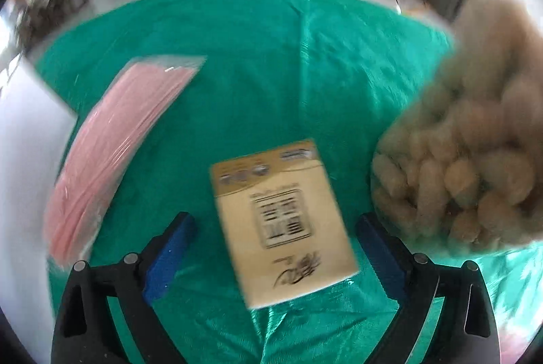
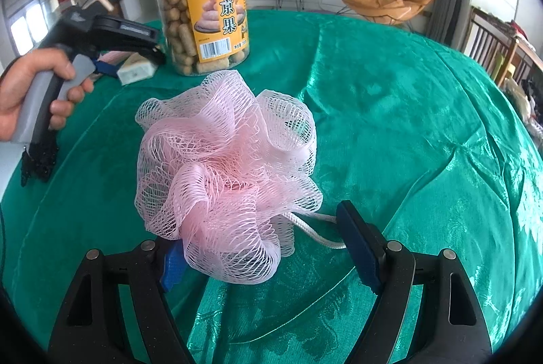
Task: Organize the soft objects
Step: 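Lift the pink puff with the right tool while the left tool grasps the beige tissue pack, then open the left tool and realign it over the beige tissue pack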
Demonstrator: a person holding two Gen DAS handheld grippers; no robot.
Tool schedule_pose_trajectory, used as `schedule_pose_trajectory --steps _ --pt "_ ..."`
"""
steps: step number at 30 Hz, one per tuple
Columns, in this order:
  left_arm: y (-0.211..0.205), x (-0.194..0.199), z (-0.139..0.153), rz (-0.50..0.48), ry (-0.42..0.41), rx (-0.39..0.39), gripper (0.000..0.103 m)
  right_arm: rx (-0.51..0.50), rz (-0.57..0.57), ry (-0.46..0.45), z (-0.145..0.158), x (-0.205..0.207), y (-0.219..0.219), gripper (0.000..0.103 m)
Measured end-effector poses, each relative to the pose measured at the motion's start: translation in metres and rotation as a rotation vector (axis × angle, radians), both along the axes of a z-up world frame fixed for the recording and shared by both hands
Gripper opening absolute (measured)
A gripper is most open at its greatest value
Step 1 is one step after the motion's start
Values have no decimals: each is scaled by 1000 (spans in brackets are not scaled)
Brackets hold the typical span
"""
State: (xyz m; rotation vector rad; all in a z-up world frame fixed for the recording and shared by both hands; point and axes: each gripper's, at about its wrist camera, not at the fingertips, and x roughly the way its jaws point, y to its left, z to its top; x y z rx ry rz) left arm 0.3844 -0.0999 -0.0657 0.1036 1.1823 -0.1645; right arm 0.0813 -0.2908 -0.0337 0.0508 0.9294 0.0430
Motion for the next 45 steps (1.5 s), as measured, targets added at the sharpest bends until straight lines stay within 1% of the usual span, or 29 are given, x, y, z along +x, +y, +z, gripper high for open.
schedule_pose_trajectory --steps 1,2,3,5,8,10,13,16,18,22,26,29,32,33,34,35,36,38,42,45 --pt "-2 -2 4 -16 -30 -3 84 3 -2 -1 0 0 -1 81" --pt "0 -4 6 -18 -44 -29 61 6 -5 -1 0 -1 -1 81" --pt "3 -8 10 -8 -60 -28 53 8 -8 -2 0 -1 -2 81" --pt "11 -19 15 -8 -82 -33 53 13 -16 -3 0 -2 -4 81" --pt "22 -53 29 -15 -130 -51 53 21 -26 -5 1 -2 -6 81" --pt "24 -87 37 -26 -146 -76 53 25 -32 -6 1 -3 -8 81" --pt "20 -143 46 -56 -156 -92 53 26 -36 -6 1 -2 -8 82" --pt "15 -200 44 -86 -162 -83 53 18 -35 -4 1 -2 -8 82" --pt "13 -232 39 -81 -148 -80 53 12 -34 -3 1 -1 -7 82" --pt "13 -272 31 -70 -153 -62 53 6 -34 -1 1 -1 -6 82" --pt "18 -289 25 -62 -164 -51 53 -4 -34 1 1 0 -5 82" --pt "20 -290 22 -57 -161 -56 53 -10 -35 2 1 1 -4 82" --pt "23 -290 8 -47 -122 -72 55 -11 -36 2 1 1 -4 82" --pt "25 -293 9 -45 -155 -77 58 -12 -36 3 1 1 -4 82" --pt "26 -294 9 -40 -161 -69 62 -12 -36 2 1 1 -4 82" --pt "27 -295 7 -35 -159 -69 70 -12 -36 3 1 1 -4 82" --pt "28 -296 7 -35 -167 -76 81 -13 -36 3 1 2 -4 82" --pt "29 -296 3 -21 -162 -58 92 -12 -36 2 1 1 -4 82" --pt "29 -302 0 -37 -189 -57 100 -14 -36 3 0 1 -4 82" --pt "30 -306 -1 -44 -204 -63 103 -21 -36 4 0 1 -4 82"
